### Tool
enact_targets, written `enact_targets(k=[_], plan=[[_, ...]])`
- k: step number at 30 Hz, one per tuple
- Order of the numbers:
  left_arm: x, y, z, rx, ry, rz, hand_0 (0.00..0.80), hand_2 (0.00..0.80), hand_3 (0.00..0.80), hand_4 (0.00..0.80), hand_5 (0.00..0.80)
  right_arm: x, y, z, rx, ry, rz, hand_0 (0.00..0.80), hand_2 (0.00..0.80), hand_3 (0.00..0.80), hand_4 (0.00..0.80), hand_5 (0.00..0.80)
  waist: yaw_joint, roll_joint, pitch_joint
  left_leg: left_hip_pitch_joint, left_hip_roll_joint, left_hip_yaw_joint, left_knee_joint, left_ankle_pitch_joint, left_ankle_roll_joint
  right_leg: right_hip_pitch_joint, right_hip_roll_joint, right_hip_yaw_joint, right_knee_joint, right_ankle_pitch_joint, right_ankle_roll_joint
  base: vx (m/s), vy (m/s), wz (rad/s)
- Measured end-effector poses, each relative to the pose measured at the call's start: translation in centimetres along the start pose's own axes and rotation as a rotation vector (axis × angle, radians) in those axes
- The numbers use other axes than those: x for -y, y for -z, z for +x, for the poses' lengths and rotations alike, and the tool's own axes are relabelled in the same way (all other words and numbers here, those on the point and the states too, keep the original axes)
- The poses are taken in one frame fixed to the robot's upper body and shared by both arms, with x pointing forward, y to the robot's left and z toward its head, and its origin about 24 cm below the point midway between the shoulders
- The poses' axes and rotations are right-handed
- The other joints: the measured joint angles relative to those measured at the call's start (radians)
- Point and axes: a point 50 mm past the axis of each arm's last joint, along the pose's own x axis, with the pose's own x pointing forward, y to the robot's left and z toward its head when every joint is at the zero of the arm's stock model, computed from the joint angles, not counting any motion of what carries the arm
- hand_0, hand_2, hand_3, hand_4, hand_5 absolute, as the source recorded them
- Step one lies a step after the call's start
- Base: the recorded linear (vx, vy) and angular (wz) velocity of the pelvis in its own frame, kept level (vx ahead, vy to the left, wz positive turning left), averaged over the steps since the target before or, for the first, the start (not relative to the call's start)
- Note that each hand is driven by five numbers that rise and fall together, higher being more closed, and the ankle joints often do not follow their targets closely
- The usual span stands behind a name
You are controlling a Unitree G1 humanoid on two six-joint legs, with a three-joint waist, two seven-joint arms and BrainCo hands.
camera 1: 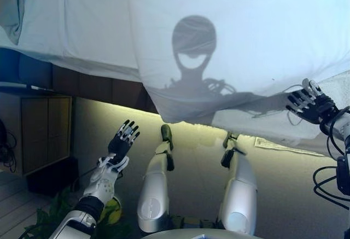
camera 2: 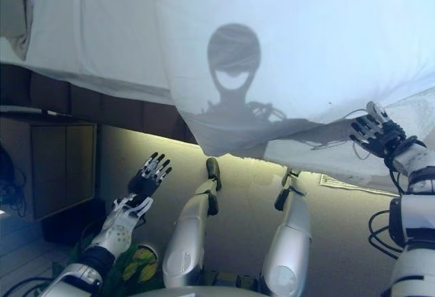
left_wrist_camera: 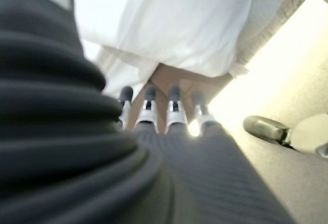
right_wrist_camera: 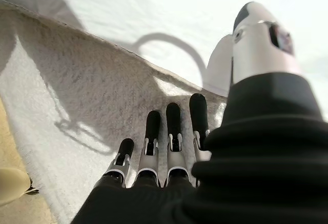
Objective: Make the bed neatly
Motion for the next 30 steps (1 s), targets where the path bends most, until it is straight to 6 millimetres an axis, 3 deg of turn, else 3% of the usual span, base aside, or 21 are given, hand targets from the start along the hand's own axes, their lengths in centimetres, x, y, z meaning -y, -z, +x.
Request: enact_targets(k=[14,30], plan=[[0.0,-0.2,0.1,0.01,0.001,0.006,0.0,0.0,0.0,0.0,0.0,-0.7,-1.1,-0.1,0.046,-0.009,-0.002,0.0,0.0,0.0,0.0,0.0,0.006,0.001,0.001,-0.004,-0.008,-0.001,-0.007,0.002,0.001,-0.011,-0.002,0.004,0.004,0.0,-0.001,0.0,0.0,0.0],[-0.5,-0.1,-0.4,-0.003,0.013,0.013,0.0,0.0,0.0,0.0,0.0,-0.9,-4.4,-1.6,0.13,0.003,-0.046,0.0,0.0,0.0,0.0,0.0,0.008,0.002,0.001,0.031,-0.006,-0.002,0.007,0.0,0.003,0.032,-0.002,0.004,0.005,0.001,-0.001,0.018,0.005,0.0]])
